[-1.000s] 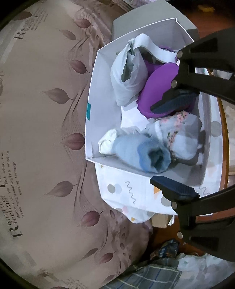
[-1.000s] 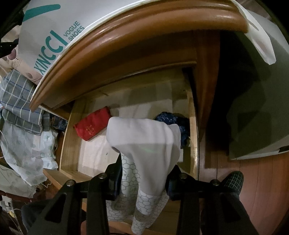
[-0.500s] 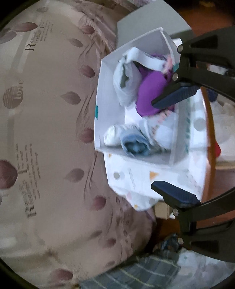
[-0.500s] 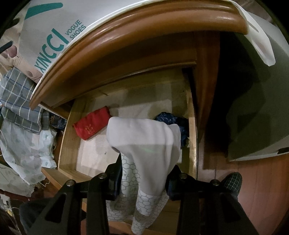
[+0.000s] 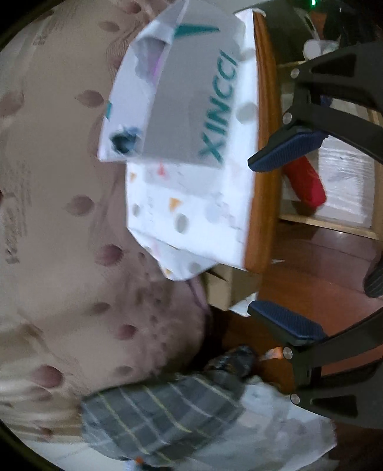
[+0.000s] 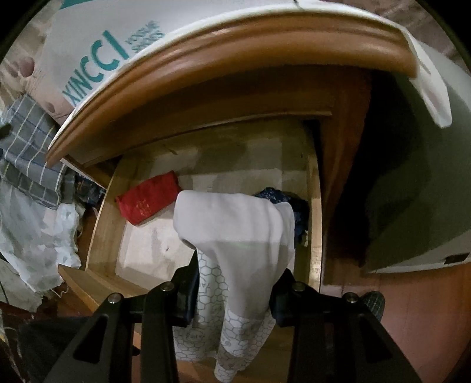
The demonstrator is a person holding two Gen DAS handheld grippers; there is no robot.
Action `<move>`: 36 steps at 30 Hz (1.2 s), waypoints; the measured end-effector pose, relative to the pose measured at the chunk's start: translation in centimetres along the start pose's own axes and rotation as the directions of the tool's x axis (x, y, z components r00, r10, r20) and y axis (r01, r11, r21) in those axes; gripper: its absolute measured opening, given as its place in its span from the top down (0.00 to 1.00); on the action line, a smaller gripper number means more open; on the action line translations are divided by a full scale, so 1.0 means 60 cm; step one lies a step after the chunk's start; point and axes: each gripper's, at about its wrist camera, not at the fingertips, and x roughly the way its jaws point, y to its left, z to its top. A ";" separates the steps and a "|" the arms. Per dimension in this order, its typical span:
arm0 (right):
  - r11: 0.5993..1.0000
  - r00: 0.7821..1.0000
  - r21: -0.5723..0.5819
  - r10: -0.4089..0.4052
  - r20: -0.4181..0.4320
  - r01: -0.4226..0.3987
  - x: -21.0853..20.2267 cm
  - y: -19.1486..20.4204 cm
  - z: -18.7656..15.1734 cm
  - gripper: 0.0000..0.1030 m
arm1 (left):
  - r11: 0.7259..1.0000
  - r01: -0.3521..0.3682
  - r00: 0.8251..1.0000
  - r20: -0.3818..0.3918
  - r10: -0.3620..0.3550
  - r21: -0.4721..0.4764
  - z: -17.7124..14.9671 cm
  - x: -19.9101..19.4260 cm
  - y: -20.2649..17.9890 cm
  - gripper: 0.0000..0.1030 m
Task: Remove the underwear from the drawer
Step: 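Return the left gripper to the drawer while the right gripper carries the garment to the box, then lower the patterned garment into the shoe box and open the right gripper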
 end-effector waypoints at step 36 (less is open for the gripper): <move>0.972 0.928 -0.213 -0.010 0.372 0.096 -0.347 0.150 0.217 0.63 | 0.970 -0.112 0.988 -0.128 0.086 -0.216 -0.079 0.096 0.106 0.14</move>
